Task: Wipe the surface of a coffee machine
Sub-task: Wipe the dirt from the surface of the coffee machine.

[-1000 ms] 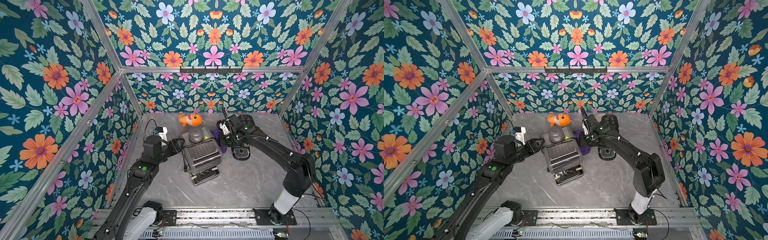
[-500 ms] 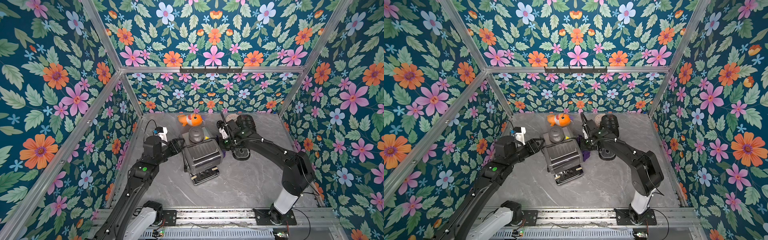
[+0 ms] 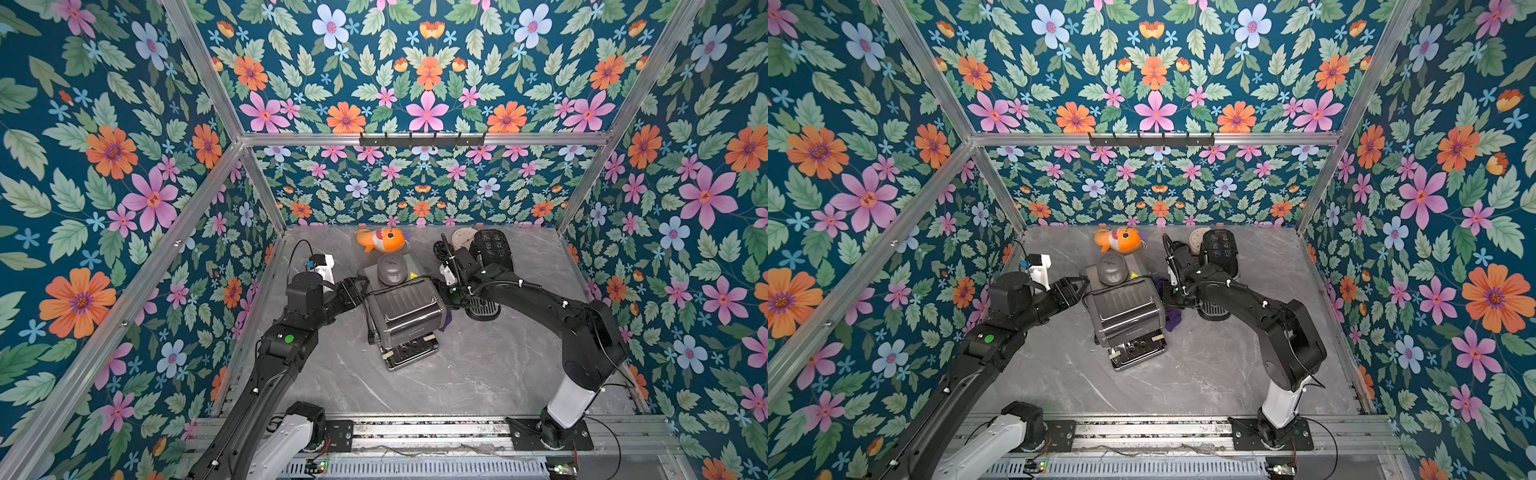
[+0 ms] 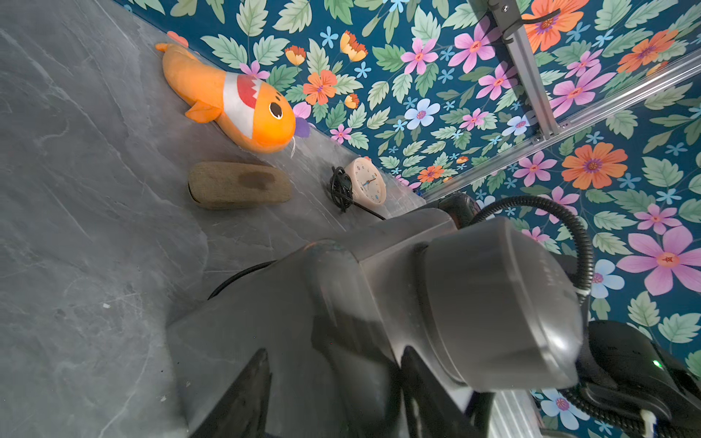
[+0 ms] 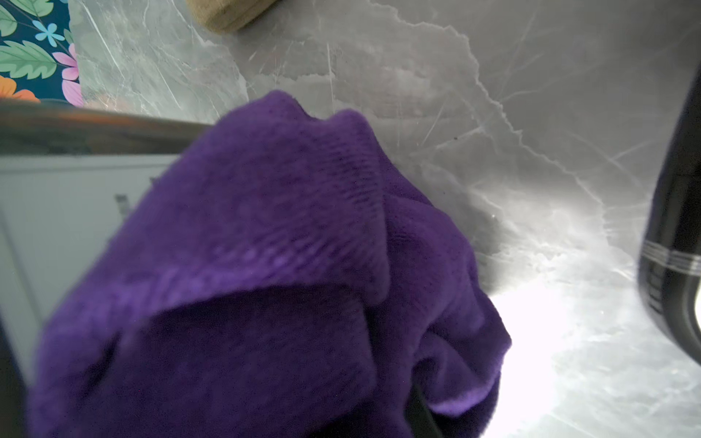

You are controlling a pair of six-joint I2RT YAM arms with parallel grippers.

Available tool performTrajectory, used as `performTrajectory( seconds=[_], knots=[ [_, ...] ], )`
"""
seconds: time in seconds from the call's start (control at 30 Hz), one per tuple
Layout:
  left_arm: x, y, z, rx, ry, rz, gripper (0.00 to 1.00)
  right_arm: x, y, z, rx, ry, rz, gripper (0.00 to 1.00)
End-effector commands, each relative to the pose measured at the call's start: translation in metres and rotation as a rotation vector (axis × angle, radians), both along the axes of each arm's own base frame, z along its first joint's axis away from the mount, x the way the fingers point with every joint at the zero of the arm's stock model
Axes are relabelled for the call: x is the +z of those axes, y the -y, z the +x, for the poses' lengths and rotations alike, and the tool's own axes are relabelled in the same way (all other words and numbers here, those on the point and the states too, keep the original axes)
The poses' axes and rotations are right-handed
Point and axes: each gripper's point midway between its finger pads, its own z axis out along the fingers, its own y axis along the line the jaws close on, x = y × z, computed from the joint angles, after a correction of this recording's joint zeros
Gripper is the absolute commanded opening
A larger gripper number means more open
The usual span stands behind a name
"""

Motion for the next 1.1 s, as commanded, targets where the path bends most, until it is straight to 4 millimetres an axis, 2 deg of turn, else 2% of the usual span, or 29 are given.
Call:
performTrajectory(
  seconds=[0.0, 0.27, 0.47, 0.57, 0.67, 0.7, 0.83, 1.07],
  knots=[
    [-0.019, -0.009, -0.005, 0.037, -0.077, 0.044, 0.55, 0.004, -0.007, -0.004, 0.004, -0.003, 0.034, 0.0],
    [-0.019, -0.013, -0.004, 0.051, -0.078, 0.042, 0.55, -0.006, -0.017, -0.014, 0.015, -0.025, 0.045, 0.0],
    [-0.022, -0.012, -0.006, 0.043, -0.081, 0.04, 0.55, -0.016, -0.01, -0.02, 0.003, -0.043, 0.019, 0.0],
    [-0.025, -0.013, -0.008, 0.044, -0.085, 0.038, 0.55, -0.014, -0.007, -0.023, -0.006, -0.036, 0.021, 0.0],
    [-0.027, -0.013, -0.009, 0.048, -0.087, 0.03, 0.55, -0.005, -0.005, -0.026, -0.014, -0.019, 0.041, 0.0],
    [-0.027, -0.014, -0.009, 0.048, -0.088, 0.029, 0.55, 0.012, -0.004, -0.027, -0.016, 0.016, 0.069, 0.0],
    [-0.029, -0.013, -0.009, 0.044, -0.092, 0.024, 0.55, 0.039, 0.003, -0.033, -0.032, 0.08, 0.113, 0.0],
    [-0.027, -0.012, -0.009, 0.041, -0.088, 0.017, 0.54, 0.066, 0.026, -0.051, -0.075, 0.152, 0.12, 0.0]
  ],
)
